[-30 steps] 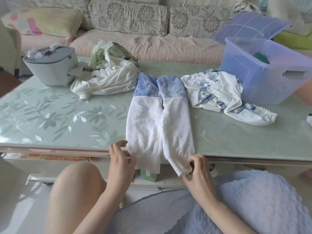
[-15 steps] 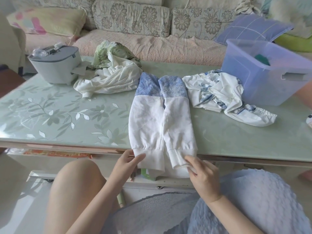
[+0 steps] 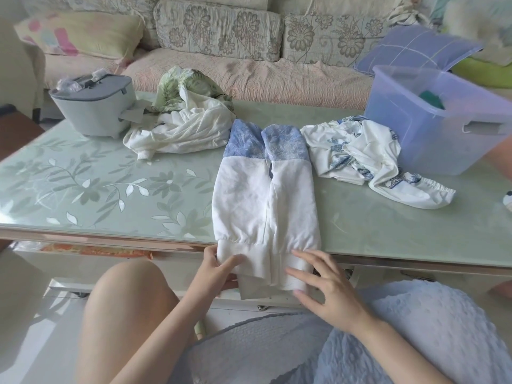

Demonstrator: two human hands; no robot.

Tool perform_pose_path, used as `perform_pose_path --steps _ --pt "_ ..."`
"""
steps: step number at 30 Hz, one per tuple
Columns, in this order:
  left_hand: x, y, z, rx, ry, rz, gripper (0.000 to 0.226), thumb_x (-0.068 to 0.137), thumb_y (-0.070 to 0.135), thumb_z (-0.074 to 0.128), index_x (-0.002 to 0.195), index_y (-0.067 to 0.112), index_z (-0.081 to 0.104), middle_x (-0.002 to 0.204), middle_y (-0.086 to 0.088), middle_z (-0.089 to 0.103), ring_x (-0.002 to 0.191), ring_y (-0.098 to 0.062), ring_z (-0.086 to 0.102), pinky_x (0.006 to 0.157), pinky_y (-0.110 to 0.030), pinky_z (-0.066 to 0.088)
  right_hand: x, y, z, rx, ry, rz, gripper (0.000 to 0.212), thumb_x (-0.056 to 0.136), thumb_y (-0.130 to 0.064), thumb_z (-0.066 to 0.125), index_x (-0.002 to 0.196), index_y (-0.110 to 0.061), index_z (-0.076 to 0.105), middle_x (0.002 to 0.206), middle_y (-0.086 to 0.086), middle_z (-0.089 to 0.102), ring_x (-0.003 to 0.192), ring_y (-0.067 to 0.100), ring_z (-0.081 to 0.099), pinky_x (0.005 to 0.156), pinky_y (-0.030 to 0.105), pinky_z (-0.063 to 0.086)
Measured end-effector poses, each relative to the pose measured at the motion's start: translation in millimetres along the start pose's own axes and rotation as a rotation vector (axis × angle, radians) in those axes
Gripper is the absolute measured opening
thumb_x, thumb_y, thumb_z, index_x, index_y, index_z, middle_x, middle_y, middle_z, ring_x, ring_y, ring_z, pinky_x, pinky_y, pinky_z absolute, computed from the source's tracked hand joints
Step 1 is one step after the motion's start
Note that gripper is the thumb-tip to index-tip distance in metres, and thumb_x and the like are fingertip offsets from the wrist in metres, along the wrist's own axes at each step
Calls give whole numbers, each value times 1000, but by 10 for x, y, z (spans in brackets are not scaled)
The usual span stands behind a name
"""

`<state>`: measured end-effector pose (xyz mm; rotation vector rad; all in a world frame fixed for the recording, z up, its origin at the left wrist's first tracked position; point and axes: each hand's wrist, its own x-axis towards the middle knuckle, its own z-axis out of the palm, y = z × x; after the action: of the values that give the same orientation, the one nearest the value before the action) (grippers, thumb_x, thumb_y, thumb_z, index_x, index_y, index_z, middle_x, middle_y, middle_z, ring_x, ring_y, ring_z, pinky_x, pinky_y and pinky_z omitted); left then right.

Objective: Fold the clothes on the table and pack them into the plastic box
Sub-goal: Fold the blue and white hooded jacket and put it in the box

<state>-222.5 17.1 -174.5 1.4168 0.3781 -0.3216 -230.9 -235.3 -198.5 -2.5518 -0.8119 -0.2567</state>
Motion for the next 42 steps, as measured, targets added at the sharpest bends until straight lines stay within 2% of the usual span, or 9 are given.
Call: perform_pose_path --steps 7,11,14,18,22,27,31,38,42 --pt "-21 -93 -80 314 -158 104 86 49 32 89 122 28 42 108 -2 63 88 -10 67 68 -23 53 56 41 -256 -118 -306 -34 85 86 -57 51 151 -38 0 157 -21 -11 146 8 -11 119 33 1" --pt "-17 -151 -46 356 -162 148 76 53 15 87 113 31 43 105 -3 62 95 -18 64 74 -25 55 125 65 -211 -289 -377 -84 100 86 -19 59 149 -32 -16 157 -9 -23 144 14 -23 115 37 -12" --pt "-58 -109 -67 385 -192 211 42 77 -6 64 108 19 50 91 -1 65 82 -11 64 68 -24 53 125 138 -157 -483 -289 -111 119 57 17 58 153 -20 -1 160 6 -6 147 24 -4 114 42 4" --pt "-49 -62 -187 610 -167 336 50 77 -16 40 91 30 52 79 13 62 75 -10 61 65 -15 44 254 288 -149 -489 -179 -175 118 52 20 58 153 -17 9 160 7 5 147 24 7 115 41 13" --pt "123 -88 -226 966 115 537 31 68 -6 59 83 21 54 81 7 57 75 -22 55 63 -33 44 373 364 -160 -400 -168 -272 101 61 19 59 146 -21 22 159 3 13 146 16 15 116 40 19" --pt "278 -12 -265 1025 383 901 68 49 -21 58 106 14 45 110 -4 44 97 -23 44 84 -25 32 403 452 -141 -337 -146 -341 87 67 15 64 138 -20 30 158 1 18 145 14 21 115 37 26" --pt "381 114 -306 1264 145 1047 73 50 -18 58 112 20 50 127 1 48 127 -22 39 100 -31 27 442 531 -155 -363 -148 -428 99 61 24 61 141 -21 24 158 5 18 145 18 22 114 38 28" --pt "533 170 -358 1296 -164 1170 46 85 0 54 122 25 62 132 10 57 128 -7 48 106 -38 35 491 562 -155 -324 -102 -468 65 79 9 37 138 -16 39 150 6 37 140 20 34 112 39 33" --pt "563 184 -347 1127 -137 1104 68 71 -11 66 124 33 61 125 16 61 122 -5 52 105 -32 39 534 473 -210 29 -45 -223 51 84 4 39 123 -22 58 134 -5 57 131 10 46 112 27 31"
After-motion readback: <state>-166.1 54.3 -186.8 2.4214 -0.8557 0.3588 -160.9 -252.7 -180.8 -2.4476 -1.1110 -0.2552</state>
